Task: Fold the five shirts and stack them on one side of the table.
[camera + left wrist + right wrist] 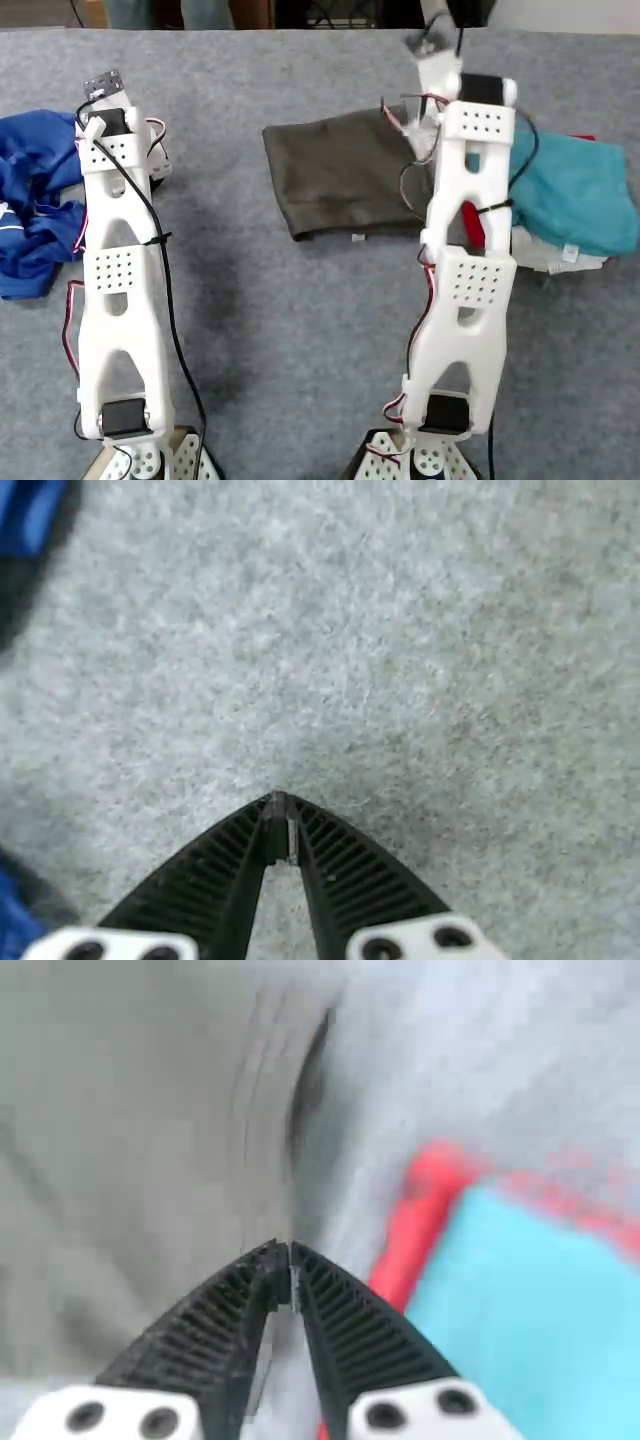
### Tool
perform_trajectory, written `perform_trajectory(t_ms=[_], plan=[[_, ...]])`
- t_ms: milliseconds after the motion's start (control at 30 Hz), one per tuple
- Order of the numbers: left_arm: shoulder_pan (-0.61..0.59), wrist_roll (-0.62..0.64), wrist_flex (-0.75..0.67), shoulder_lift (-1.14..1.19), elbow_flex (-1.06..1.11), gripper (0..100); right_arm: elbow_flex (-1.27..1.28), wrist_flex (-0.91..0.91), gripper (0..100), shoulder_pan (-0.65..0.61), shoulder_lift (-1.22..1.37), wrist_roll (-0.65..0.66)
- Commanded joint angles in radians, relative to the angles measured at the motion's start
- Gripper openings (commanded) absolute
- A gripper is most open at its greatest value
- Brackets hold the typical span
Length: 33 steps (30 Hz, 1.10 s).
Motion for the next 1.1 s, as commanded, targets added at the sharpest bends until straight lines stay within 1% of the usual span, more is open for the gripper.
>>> perform_trajectory(t_ms=[0,67,100,233,300,367,500,567,700,733,833,933,1033,1067], plan=[[-0.013,-0.008,-0.018,-0.011,-0.039,3,-0.071,-0.129,1.5,-0.083,-0.031,-0.008],[-0.013,-0.008,-0.018,-0.011,-0.039,3,-0.056,-0.216,1.5,-0.115,0.031,-0.006],[-0.013,-0.008,-0.018,-0.011,-0.039,3,-0.051,-0.288,1.5,-0.118,0.074,-0.003],[-0.013,-0.008,-0.018,-0.011,-0.039,3,-0.065,-0.638,1.5,-0.094,0.260,-0.003],[-0.013,-0.008,-0.018,-0.011,-0.039,3,-0.099,-0.755,1.5,-0.078,0.334,-0.003],[-0.012,-0.008,-0.018,-0.011,-0.039,3,-0.140,-0.787,1.5,-0.071,0.384,-0.003],[-0.012,-0.008,-0.018,-0.011,-0.039,3,-0.245,-0.775,1.5,-0.071,0.438,-0.003],[-0.008,-0.008,-0.018,-0.011,-0.039,3,-0.321,-0.709,1.5,-0.071,0.435,-0.003],[-0.004,-0.008,-0.018,-0.011,-0.039,3,-0.539,-0.437,1.5,-0.068,0.406,-0.003],[-0.004,-0.008,-0.023,-0.011,-0.039,3,-0.559,-0.385,1.5,-0.057,0.394,-0.003],[0.012,-0.008,-0.038,-0.028,-0.039,3,-0.545,-0.241,1.5,-0.025,0.308,-0.008],[0.047,-0.008,-0.012,-0.127,-0.039,3,-0.547,-0.041,1.5,-0.026,0.177,-0.008],[0.127,0.000,0.031,-0.265,-0.030,3,-0.539,0.209,1.5,-0.051,0.044,-0.008],[0.165,0.000,0.031,-0.311,-0.028,3,-0.530,0.247,1.5,-0.054,0.010,-0.012]])
